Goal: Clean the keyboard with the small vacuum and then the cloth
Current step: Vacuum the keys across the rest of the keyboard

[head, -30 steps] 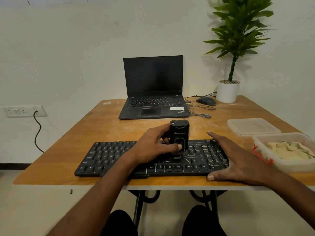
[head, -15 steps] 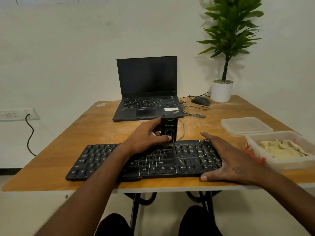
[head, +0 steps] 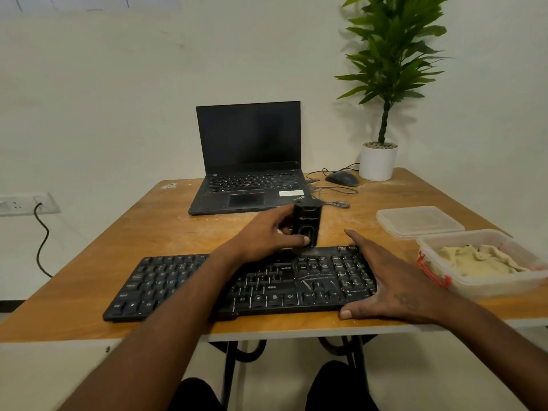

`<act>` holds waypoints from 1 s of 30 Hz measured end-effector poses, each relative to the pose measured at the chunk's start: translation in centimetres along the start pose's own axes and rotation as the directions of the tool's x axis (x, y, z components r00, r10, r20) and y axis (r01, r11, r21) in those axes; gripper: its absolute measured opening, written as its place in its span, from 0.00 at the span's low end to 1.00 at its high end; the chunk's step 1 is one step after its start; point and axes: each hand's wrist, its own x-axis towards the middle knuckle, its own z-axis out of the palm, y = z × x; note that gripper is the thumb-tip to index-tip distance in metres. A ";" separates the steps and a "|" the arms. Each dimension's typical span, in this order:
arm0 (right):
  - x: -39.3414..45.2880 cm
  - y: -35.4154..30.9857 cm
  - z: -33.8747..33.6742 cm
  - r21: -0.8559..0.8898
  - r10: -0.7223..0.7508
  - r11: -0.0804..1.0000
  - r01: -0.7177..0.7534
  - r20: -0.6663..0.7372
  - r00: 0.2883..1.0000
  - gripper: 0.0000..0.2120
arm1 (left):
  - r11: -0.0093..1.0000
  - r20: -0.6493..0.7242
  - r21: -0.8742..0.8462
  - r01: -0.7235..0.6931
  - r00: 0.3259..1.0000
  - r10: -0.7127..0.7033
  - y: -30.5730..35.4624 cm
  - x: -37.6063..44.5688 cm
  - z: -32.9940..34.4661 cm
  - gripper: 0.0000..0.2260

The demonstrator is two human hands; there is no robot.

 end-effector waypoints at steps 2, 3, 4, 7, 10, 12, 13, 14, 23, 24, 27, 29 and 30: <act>0.0 0.1 0.0 0.004 -0.001 1.000 0.001 -0.002 1.000 0.66 | 0.999 -0.018 0.021 0.026 1.000 -0.025 -0.9 -0.9 -1.4 0.23; 0.0 0.1 0.1 0.006 -0.001 1.000 0.001 -0.004 1.000 0.66 | 0.999 -0.025 0.027 0.037 0.999 -0.036 -1.2 -1.1 -1.8 0.23; 0.0 0.2 0.1 0.011 -0.001 1.000 0.001 -0.009 1.000 0.67 | 0.999 -0.030 0.022 0.046 0.999 -0.045 -1.4 -1.3 -2.0 0.23; 0.0 0.1 0.1 0.039 -0.002 0.999 0.002 -0.017 1.000 0.68 | 0.998 -0.027 -0.030 0.047 0.998 -0.048 -1.2 -1.0 -1.2 0.24; 0.0 0.0 0.1 0.061 0.005 0.998 -0.004 -0.023 1.000 0.70 | 0.999 -0.012 -0.045 0.003 1.000 -0.003 0.1 0.2 1.2 0.24; 0.0 -0.1 0.1 0.073 0.001 0.997 0.001 -0.027 1.000 0.70 | 0.998 -0.013 -0.057 -0.021 1.000 0.020 1.2 1.3 2.8 0.25; 0.0 -0.1 0.1 0.081 -0.001 0.997 0.003 -0.028 1.000 0.71 | 0.998 -0.011 -0.060 -0.033 0.999 0.032 1.7 1.8 3.4 0.26; 0.0 -0.2 0.0 0.092 -0.002 0.996 0.005 -0.031 1.000 0.71 | 0.997 -0.009 -0.061 -0.040 0.999 0.039 2.2 2.1 3.9 0.26; 0.0 0.2 0.1 0.106 0.009 0.994 -0.008 -0.016 1.000 0.71 | 0.999 0.000 -0.029 0.018 1.000 -0.018 -0.2 0.2 0.1 0.24; 0.0 0.2 0.1 0.112 0.002 0.994 0.000 -0.016 1.000 0.71 | 0.999 -0.007 -0.023 0.026 1.000 -0.026 -0.5 -0.2 -0.5 0.24; 0.1 0.2 -0.1 0.122 -0.019 0.992 0.017 0.013 1.000 0.70 | 0.999 -0.028 -0.027 0.044 0.999 -0.045 -1.3 -1.0 -1.4 0.23; 0.0 0.2 -0.2 0.125 -0.019 0.992 0.015 0.029 0.999 0.70 | 0.998 -0.025 -0.037 0.052 0.998 -0.052 -1.2 -1.0 -1.1 0.23; 0.0 0.3 -0.3 0.123 -0.016 0.992 0.012 0.031 0.999 0.70 | 0.998 -0.018 -0.045 0.050 0.999 -0.051 -0.9 -1.0 -0.7 0.23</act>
